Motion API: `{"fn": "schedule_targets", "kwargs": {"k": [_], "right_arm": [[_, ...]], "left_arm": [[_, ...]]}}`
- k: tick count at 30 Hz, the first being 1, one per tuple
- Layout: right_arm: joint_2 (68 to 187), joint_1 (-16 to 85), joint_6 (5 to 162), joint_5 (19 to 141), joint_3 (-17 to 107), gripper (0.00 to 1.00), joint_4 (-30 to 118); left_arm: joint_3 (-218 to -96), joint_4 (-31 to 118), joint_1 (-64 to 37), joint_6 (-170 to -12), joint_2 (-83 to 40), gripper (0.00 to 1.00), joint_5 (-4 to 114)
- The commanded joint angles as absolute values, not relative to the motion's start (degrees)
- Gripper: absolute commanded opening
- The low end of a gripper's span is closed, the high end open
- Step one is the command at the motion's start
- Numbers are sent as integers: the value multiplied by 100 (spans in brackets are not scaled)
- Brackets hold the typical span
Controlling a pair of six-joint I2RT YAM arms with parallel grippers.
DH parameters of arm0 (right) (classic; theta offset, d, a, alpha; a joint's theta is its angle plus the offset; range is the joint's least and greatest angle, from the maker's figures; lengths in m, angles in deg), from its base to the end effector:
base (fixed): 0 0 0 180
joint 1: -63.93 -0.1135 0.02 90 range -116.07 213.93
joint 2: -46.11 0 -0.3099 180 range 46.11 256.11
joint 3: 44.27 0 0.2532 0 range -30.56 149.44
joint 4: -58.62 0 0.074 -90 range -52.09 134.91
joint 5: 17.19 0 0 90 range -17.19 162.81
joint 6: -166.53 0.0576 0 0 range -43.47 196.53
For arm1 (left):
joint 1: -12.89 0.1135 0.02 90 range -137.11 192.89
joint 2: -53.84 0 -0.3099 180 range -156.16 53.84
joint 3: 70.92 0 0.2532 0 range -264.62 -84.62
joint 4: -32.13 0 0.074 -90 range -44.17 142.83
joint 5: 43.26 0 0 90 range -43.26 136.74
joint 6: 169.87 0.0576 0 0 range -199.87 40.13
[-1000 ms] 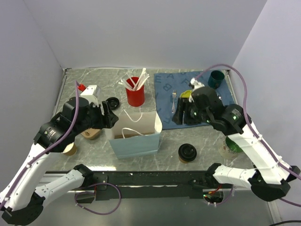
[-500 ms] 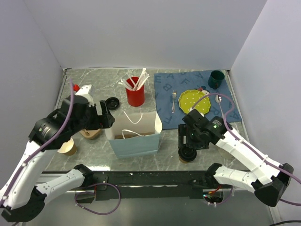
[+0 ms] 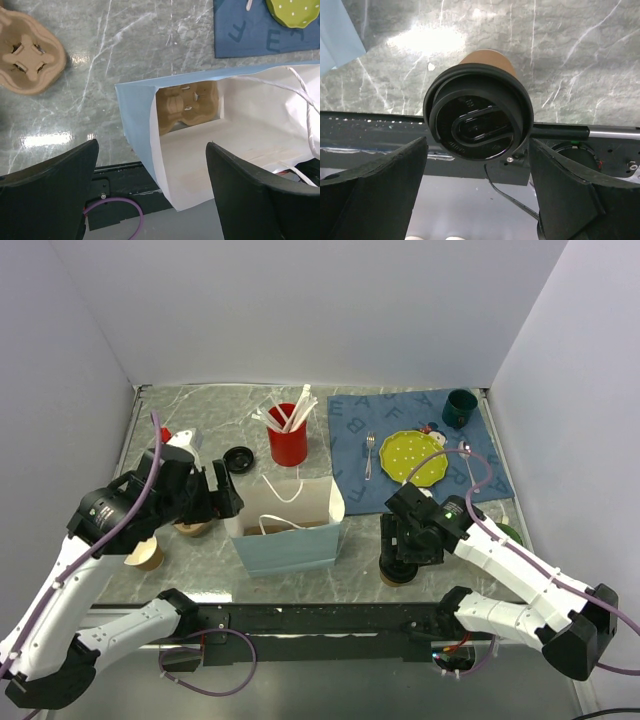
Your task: Pack the takeout coffee
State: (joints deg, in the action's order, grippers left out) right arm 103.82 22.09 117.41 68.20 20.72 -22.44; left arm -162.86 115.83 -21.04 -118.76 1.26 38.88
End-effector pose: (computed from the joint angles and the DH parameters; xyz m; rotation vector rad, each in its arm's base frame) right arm 0.1091 0.0915 0.2814 -0.0076 2.8707 0.1836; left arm 0.1050 -0.0611 0.4286 -0.1720 2.3777 -0.4637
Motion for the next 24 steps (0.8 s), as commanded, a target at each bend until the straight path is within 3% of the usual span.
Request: {"fn": "schedule_targets", "kwargs": {"k": [1, 8, 16, 24], "right_arm": [[10359, 2227, 11679, 6560, 2024, 89, -2048], [10455, 2227, 11511, 6569, 1971, 87, -1881], [10473, 2227, 11485, 6533, 1848, 77, -1819], [10473, 2227, 11450, 6419, 1716, 81, -1811]], "left_arm": [[-16504, 11720, -2068, -11986, 172, 94, 3804], [-16469, 11843, -2068, -12126, 242, 94, 3786], [-16329, 11922, -2068, -12276, 321, 92, 3795], [-16127, 11957, -2068, -12504, 462, 90, 3918]]}}
